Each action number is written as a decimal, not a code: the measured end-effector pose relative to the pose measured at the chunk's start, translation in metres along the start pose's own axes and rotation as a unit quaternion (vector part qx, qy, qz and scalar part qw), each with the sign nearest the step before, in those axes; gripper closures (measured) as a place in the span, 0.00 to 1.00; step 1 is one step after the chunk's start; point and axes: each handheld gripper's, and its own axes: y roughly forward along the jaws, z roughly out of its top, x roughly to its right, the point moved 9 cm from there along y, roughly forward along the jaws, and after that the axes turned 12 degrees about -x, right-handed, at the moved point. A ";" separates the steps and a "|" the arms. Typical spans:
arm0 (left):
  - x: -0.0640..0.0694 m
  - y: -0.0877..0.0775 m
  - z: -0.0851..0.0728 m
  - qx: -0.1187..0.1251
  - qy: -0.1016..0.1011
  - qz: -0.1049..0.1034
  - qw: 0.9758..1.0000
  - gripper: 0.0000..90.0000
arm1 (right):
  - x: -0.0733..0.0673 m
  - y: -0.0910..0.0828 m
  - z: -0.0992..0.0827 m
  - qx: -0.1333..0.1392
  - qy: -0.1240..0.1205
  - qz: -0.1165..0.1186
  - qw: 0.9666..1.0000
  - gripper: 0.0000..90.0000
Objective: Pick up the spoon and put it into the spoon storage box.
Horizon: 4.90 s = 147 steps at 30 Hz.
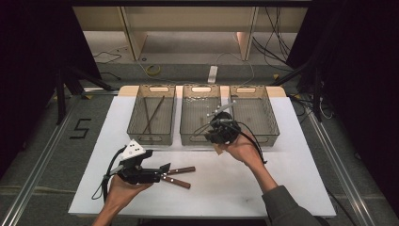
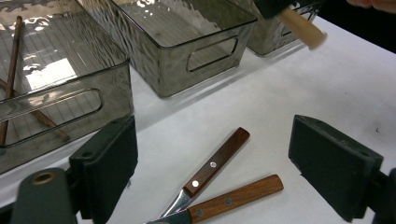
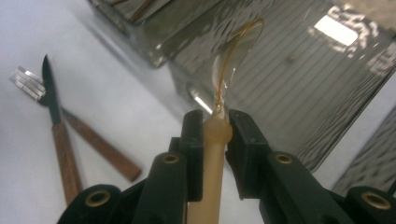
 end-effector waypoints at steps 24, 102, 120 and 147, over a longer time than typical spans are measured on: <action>0.001 0.001 -0.001 -0.004 0.006 -0.001 1.000 0.17 | 0.051 0.018 0.066 -0.002 0.049 -0.030 0.998 0.85; -0.005 0.020 -0.018 -0.104 0.066 0.002 0.992 0.18 | -0.018 -0.017 -0.057 0.069 -0.030 0.039 0.996 0.34; 0.004 0.031 -0.029 -0.165 0.112 -0.019 0.980 0.19 | -0.020 -0.021 -0.103 0.083 -0.007 0.058 0.995 0.31; 0.013 0.046 -0.036 -0.232 0.167 -0.033 0.958 0.18 | -0.026 -0.024 -0.128 0.086 0.002 0.065 0.994 0.26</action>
